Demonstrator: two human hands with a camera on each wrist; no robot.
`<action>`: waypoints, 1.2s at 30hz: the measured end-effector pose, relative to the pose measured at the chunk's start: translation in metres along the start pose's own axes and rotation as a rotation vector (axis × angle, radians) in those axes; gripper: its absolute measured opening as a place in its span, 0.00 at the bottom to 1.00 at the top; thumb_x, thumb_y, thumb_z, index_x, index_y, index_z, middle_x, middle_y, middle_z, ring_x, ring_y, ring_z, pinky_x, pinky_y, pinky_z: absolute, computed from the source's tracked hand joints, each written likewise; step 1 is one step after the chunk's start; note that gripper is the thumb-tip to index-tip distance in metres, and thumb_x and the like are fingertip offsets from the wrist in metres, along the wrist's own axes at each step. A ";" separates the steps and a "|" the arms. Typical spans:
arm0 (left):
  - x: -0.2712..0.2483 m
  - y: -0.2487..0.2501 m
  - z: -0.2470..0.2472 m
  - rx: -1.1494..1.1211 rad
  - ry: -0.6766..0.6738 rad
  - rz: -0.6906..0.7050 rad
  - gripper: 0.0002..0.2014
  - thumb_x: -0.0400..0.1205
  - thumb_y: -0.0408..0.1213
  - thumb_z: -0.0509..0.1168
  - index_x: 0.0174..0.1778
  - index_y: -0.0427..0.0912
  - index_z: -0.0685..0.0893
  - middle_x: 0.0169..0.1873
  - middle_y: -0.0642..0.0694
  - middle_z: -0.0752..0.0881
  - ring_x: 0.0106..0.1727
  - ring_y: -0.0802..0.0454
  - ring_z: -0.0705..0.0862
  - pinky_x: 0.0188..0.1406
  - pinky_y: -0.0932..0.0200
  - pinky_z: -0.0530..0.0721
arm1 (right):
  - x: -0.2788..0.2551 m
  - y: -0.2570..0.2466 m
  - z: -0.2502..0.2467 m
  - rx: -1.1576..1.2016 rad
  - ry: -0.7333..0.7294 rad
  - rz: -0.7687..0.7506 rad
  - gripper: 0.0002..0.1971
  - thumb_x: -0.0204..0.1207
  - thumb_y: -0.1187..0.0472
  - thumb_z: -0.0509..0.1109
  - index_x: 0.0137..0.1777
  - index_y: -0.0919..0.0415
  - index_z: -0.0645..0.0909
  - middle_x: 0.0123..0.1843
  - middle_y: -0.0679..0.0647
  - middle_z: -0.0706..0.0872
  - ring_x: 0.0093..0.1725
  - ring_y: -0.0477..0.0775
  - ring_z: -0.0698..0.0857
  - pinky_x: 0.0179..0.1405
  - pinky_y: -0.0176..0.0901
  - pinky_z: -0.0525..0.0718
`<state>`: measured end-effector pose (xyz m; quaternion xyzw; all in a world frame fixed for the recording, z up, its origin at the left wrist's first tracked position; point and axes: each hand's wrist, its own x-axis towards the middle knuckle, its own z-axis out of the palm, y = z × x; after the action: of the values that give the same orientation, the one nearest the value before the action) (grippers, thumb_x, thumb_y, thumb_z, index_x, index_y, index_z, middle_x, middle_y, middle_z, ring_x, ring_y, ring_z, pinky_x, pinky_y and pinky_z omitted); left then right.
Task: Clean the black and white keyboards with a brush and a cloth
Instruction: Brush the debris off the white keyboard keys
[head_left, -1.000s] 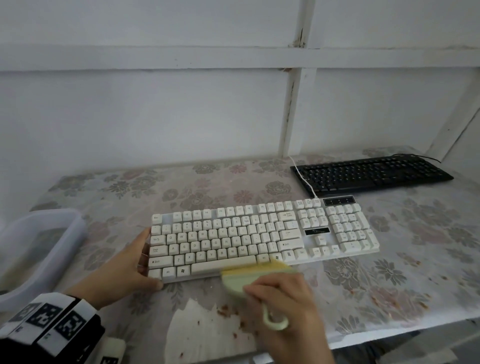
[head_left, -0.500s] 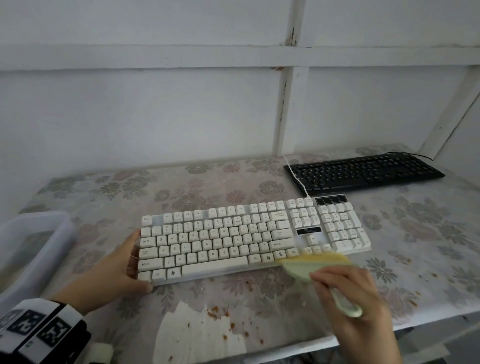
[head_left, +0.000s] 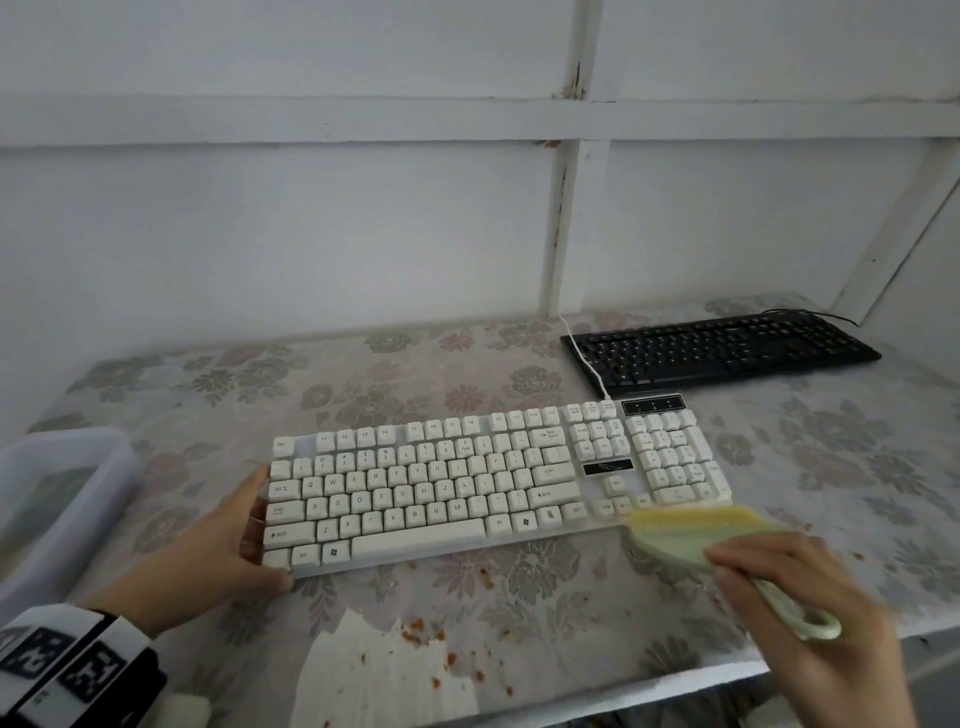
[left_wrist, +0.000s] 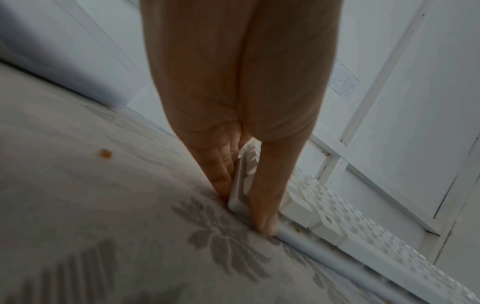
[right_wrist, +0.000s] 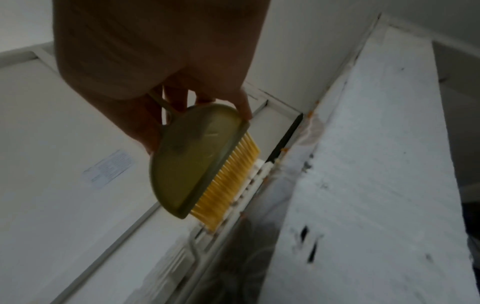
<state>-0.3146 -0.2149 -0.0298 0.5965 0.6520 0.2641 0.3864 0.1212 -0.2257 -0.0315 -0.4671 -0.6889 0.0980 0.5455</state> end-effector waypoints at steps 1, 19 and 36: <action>0.000 0.001 0.000 0.016 0.008 0.002 0.48 0.54 0.32 0.78 0.63 0.73 0.65 0.54 0.74 0.84 0.57 0.70 0.84 0.52 0.66 0.80 | 0.000 0.000 0.003 0.012 -0.036 -0.009 0.11 0.68 0.52 0.69 0.38 0.57 0.89 0.40 0.45 0.86 0.46 0.47 0.83 0.49 0.27 0.75; -0.002 0.003 -0.001 0.009 -0.019 0.035 0.49 0.50 0.43 0.78 0.66 0.72 0.64 0.59 0.75 0.81 0.61 0.70 0.82 0.56 0.66 0.79 | 0.018 0.030 -0.035 -0.196 0.047 0.040 0.10 0.70 0.52 0.68 0.39 0.57 0.87 0.49 0.35 0.82 0.50 0.43 0.79 0.52 0.21 0.71; -0.005 0.011 0.002 0.069 0.003 0.006 0.50 0.59 0.26 0.79 0.64 0.73 0.61 0.53 0.77 0.83 0.55 0.73 0.83 0.50 0.72 0.82 | -0.030 -0.089 0.133 0.016 -0.300 -0.378 0.06 0.78 0.41 0.64 0.52 0.36 0.77 0.47 0.34 0.80 0.48 0.39 0.76 0.53 0.49 0.79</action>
<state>-0.3064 -0.2181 -0.0215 0.6111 0.6594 0.2434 0.3639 -0.0400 -0.2471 -0.0454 -0.3057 -0.8365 0.0678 0.4496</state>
